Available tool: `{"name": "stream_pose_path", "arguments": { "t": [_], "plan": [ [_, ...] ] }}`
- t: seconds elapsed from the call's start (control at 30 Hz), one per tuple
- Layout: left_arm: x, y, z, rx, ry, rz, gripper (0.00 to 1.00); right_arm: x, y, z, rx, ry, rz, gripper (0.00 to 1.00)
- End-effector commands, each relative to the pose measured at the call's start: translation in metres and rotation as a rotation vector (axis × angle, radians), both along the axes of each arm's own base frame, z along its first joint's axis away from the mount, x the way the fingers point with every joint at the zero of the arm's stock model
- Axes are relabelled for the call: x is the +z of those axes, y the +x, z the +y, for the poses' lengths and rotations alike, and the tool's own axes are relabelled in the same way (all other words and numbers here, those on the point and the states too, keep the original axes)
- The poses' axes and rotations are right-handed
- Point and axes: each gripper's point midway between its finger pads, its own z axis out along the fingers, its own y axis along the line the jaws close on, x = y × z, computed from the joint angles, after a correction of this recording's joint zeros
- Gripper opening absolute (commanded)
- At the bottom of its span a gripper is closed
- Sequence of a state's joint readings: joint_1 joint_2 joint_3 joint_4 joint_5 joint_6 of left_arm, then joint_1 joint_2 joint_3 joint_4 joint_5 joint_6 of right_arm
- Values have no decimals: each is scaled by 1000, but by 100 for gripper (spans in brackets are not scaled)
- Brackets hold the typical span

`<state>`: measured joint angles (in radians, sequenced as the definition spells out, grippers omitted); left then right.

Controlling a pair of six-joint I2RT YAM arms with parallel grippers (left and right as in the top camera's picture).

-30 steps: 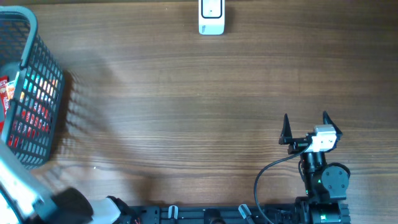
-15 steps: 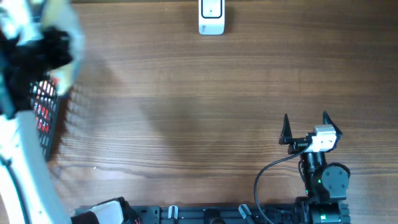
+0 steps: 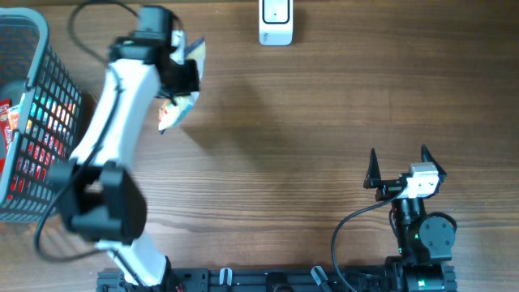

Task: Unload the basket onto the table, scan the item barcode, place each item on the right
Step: 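Lift the yellow snack bag out and place it on the table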

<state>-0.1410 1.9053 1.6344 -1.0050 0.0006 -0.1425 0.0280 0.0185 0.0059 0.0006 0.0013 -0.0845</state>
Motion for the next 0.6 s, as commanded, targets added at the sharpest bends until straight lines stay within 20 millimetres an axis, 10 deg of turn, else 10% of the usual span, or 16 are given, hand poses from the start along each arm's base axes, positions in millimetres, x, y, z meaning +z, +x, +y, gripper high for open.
{"name": "stream_pose_path", "arguments": {
  "t": [0.0, 0.2, 0.27, 0.57],
  "plan": [
    [-28, 9, 22, 97, 277, 4, 4, 2, 0, -1, -2, -10, -9, 100],
    [-52, 7, 7, 118, 323, 33, 5, 2, 0, -1, -2, -10, -9, 100],
    [-52, 6, 1, 104, 324, 30, 68, 2, 0, -1, -2, -10, -9, 100],
    [-35, 3, 0, 95, 323, 24, 77, 2, 0, -1, -2, -10, -9, 100]
  ]
}}
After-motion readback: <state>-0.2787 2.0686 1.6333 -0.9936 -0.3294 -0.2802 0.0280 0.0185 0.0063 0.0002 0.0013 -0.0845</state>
